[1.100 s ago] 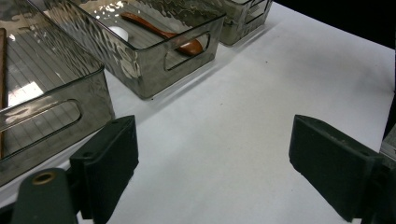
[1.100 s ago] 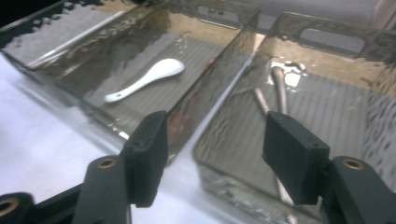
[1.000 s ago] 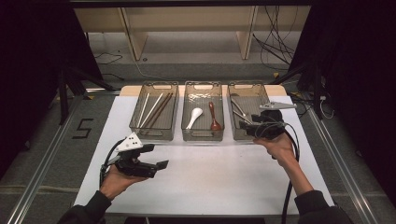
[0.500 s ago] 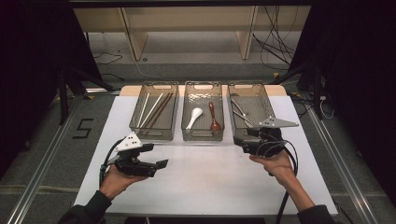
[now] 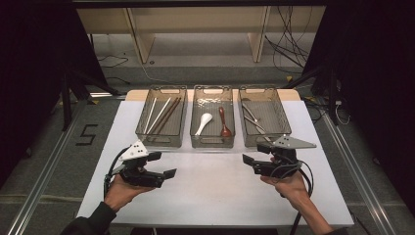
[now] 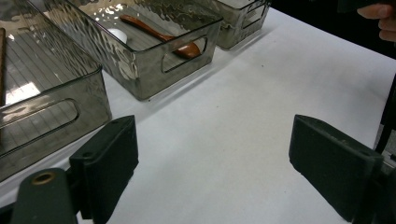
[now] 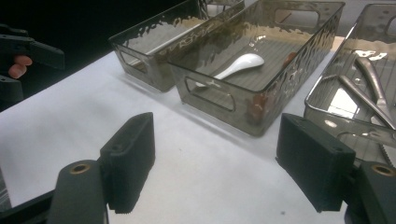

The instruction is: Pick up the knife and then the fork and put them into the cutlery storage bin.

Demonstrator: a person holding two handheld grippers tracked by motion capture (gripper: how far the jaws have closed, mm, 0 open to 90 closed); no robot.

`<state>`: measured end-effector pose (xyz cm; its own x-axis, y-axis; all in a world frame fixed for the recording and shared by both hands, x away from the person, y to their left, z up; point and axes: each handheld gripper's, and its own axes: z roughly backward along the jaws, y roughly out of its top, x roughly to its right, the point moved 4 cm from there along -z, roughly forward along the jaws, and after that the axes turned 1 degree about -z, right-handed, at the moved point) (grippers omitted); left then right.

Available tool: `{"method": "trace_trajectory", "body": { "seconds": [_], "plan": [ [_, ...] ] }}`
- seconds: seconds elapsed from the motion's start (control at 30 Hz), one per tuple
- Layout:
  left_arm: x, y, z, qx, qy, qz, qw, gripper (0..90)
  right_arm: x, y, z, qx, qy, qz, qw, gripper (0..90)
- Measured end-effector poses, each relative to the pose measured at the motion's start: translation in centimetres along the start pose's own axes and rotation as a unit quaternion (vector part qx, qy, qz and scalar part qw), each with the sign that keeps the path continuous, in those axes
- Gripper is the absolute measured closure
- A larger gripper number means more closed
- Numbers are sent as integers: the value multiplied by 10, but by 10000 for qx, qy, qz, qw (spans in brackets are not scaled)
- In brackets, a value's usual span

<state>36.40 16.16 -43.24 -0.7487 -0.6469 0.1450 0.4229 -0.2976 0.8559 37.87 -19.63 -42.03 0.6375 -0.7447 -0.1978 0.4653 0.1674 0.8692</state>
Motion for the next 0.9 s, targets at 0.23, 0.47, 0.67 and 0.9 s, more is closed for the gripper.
{"method": "trace_trajectory", "body": {
  "seconds": [0.23,0.47,0.67,0.9],
  "plan": [
    [1,0,3,62,-11,0,10000,152,-9,-9,6,-8,15,31,10000,276],
    [2,-1,4,96,-44,41,9999,152,-13,-20,7,-127,-13,89,9999,268],
    [2,-1,7,162,-77,93,9998,152,-16,-25,10,-118,-104,119,9998,245],
    [3,-1,6,173,-85,112,9998,152,-14,-26,13,-79,-145,108,9998,247]
  ]
}}
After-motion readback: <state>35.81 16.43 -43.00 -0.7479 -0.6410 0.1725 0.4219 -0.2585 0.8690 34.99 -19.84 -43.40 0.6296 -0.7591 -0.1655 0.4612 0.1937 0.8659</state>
